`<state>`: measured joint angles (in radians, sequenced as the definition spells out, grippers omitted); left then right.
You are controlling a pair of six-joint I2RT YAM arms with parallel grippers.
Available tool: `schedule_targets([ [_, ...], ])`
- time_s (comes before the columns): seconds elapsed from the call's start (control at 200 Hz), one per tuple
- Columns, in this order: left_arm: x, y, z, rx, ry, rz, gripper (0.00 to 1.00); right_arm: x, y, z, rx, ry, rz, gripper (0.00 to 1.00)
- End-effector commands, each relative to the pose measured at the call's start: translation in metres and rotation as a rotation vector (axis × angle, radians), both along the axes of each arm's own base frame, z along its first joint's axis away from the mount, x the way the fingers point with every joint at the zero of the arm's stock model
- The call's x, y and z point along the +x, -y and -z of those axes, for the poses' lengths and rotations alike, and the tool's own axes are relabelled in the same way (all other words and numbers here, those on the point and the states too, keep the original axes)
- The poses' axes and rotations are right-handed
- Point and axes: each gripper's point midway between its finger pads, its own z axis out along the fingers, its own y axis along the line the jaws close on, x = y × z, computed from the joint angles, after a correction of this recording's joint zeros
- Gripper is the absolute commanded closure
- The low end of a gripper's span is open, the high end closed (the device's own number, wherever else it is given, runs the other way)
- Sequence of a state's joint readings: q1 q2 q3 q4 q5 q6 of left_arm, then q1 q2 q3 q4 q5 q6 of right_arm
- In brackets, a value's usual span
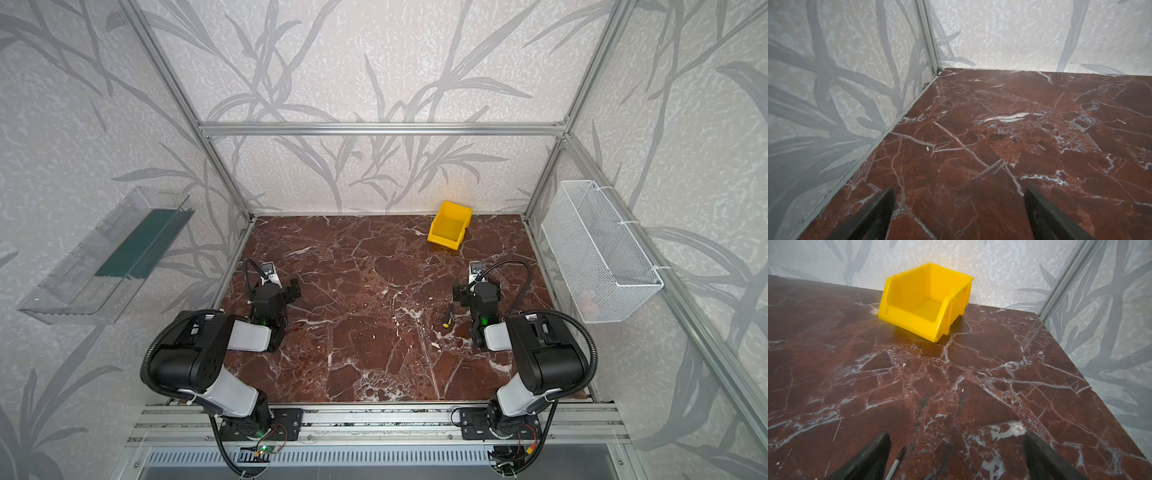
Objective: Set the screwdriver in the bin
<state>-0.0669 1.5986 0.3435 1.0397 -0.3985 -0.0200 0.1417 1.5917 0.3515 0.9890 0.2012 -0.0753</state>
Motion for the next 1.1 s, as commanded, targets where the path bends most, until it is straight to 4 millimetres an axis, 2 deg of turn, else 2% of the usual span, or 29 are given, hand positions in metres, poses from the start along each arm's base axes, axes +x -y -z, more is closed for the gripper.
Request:
schedule_targets([
  [0.0, 0.002, -0.002, -0.006, -0.007, 0.022, -0.011, 0.01, 0.005, -0.003, -0.008, 0.013, 0.027, -0.014, 0.01],
  [0.73, 0.001, -0.002, -0.006, -0.007, 0.021, -0.011, 0.01, 0.005, -0.002, -0.009, 0.014, 0.029, -0.012, 0.01],
  [0.82, 0.002, -0.003, -0.007, -0.007, 0.023, -0.012, 0.01, 0.004, 0.007, -0.027, -0.008, 0.037, 0.064, 0.01],
  [0.93, 0.003, -0.002, -0.006, -0.010, 0.018, -0.008, 0.01, 0.003, 0.023, -0.055, -0.006, -0.078, 0.180, 0.01],
  [1.005, 0.002, -0.002, -0.006, -0.009, 0.019, -0.008, 0.01, 0.004, 0.038, -0.076, 0.129, -0.079, 0.329, 0.01],
  [1.095, 0.002, -0.007, -0.006, -0.020, 0.019, -0.030, 0.01, 0.016, 0.029, -0.093, 0.276, -0.063, 0.298, 0.01],
])
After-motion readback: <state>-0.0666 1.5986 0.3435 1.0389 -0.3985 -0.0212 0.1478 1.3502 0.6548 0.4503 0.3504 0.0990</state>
